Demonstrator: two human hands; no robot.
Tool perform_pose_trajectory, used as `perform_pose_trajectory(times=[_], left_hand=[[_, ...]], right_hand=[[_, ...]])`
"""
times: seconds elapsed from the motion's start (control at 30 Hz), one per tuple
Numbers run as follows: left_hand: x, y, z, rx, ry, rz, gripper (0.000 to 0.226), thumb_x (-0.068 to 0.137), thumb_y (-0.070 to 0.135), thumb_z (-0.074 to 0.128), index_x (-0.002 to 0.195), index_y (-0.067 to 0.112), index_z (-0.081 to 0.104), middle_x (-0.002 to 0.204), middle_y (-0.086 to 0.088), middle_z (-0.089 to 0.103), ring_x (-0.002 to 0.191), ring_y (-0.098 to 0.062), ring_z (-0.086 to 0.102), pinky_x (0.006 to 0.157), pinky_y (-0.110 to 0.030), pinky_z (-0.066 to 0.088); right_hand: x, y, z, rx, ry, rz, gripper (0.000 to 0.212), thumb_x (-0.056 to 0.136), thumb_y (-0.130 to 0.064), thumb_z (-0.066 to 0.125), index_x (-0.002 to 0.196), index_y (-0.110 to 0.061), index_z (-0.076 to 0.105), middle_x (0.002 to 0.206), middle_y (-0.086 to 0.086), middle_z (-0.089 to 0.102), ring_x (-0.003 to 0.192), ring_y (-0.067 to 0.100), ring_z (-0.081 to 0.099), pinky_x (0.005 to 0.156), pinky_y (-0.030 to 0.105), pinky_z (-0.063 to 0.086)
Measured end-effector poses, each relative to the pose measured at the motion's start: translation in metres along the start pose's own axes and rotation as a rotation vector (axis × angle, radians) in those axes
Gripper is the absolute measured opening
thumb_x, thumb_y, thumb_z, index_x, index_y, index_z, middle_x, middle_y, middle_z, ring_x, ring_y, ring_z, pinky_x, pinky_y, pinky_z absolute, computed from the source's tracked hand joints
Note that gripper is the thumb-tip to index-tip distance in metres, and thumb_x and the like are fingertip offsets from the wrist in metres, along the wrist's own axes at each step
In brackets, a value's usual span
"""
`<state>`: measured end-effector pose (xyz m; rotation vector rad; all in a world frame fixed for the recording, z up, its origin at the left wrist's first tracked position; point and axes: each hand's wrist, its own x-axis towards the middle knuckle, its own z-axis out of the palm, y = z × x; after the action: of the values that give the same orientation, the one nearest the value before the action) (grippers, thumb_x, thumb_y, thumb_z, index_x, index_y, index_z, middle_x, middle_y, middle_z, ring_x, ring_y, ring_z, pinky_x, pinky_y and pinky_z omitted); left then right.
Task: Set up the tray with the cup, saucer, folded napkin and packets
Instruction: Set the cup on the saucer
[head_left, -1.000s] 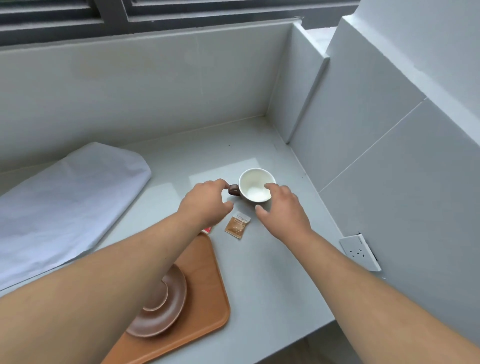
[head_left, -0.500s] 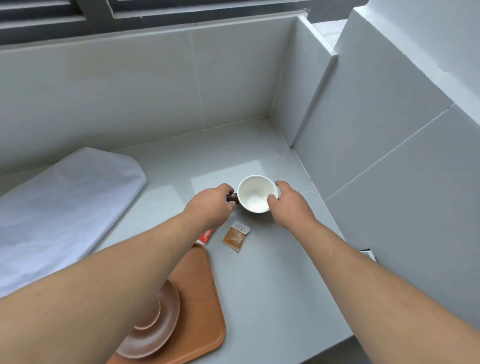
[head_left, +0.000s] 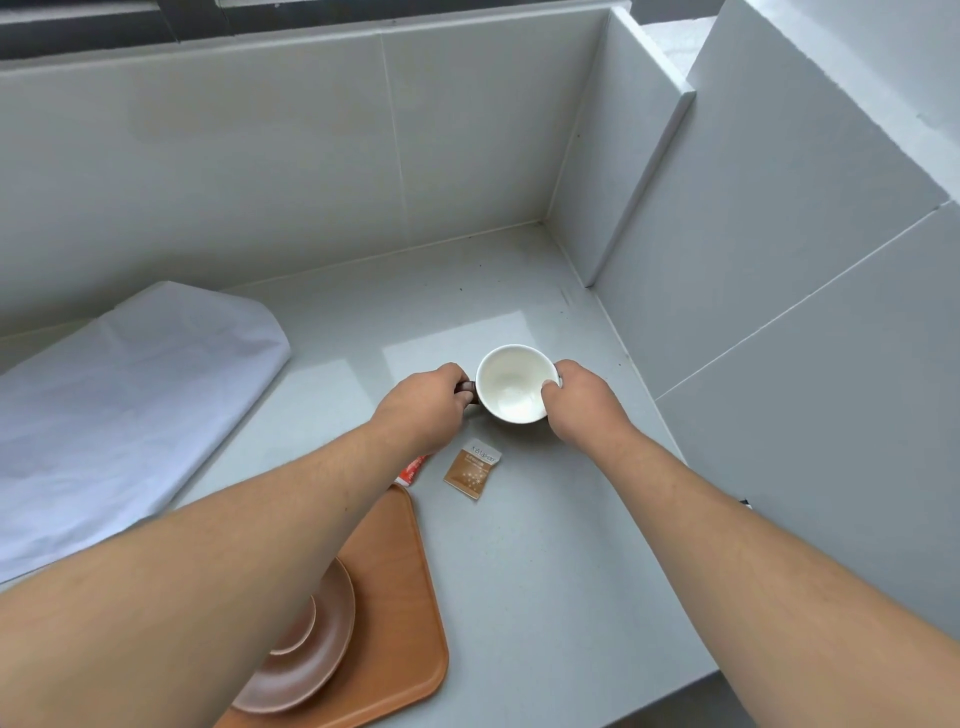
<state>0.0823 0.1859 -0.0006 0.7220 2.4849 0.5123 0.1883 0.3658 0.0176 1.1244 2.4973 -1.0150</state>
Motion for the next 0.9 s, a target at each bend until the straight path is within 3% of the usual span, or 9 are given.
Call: perform_pose_trajectory(times=[0.17, 0.33, 0.5, 0.67, 0.9], left_hand=[[-0.011, -0.006, -0.008, -0.007, 0.037, -0.004, 0.022, 0.106, 0.042, 0.043, 0.114, 0.027, 0.057, 0.082, 0.015, 0.057, 0.074, -0.006, 0.053, 0.054, -0.029, 0.035], [-0.037, -0.028, -0.024, -0.011, 0.034, -0.037, 0.020, 0.105, 0.040, 0.043, 0.112, 0.029, 0.058, 0.090, 0.010, 0.063, 0.079, -0.011, 0.057, 0.061, -0.032, 0.043], [-0.072, -0.062, -0.038, -0.045, 0.055, -0.062, 0.015, 0.103, 0.040, 0.046, 0.108, 0.032, 0.058, 0.097, 0.008, 0.069, 0.090, -0.018, 0.060, 0.065, -0.032, 0.042], [-0.110, -0.096, -0.047, -0.082, 0.076, -0.086, 0.011, 0.103, 0.039, 0.046, 0.105, 0.035, 0.057, 0.094, 0.015, 0.066, 0.082, -0.004, 0.057, 0.060, -0.027, 0.038], [-0.163, -0.135, -0.052, -0.084, 0.105, -0.123, 0.007, 0.100, 0.042, 0.048, 0.097, 0.041, 0.055, 0.087, 0.020, 0.062, 0.080, 0.001, 0.054, 0.058, -0.026, 0.034]], right_hand=[[-0.011, -0.010, -0.001, 0.050, 0.010, -0.004, 0.022, 0.092, -0.022, 0.042, 0.108, -0.017, 0.056, 0.096, 0.006, 0.065, 0.085, 0.028, 0.064, 0.064, 0.034, 0.051], [-0.033, -0.033, 0.009, 0.064, -0.020, -0.063, 0.025, 0.091, -0.024, 0.043, 0.109, -0.016, 0.058, 0.099, 0.009, 0.068, 0.089, 0.031, 0.069, 0.080, 0.047, 0.060], [-0.060, -0.060, 0.031, 0.021, -0.035, -0.108, 0.026, 0.092, -0.026, 0.043, 0.111, -0.016, 0.057, 0.100, 0.008, 0.067, 0.089, 0.030, 0.068, 0.076, 0.042, 0.058], [-0.091, -0.081, 0.055, 0.014, -0.063, -0.139, 0.022, 0.091, -0.025, 0.043, 0.105, -0.017, 0.057, 0.094, 0.007, 0.068, 0.086, 0.029, 0.068, 0.075, 0.043, 0.059], [-0.131, -0.102, 0.089, -0.002, -0.108, -0.180, 0.023, 0.091, -0.026, 0.042, 0.105, -0.016, 0.057, 0.098, 0.008, 0.068, 0.088, 0.031, 0.069, 0.081, 0.047, 0.060]])
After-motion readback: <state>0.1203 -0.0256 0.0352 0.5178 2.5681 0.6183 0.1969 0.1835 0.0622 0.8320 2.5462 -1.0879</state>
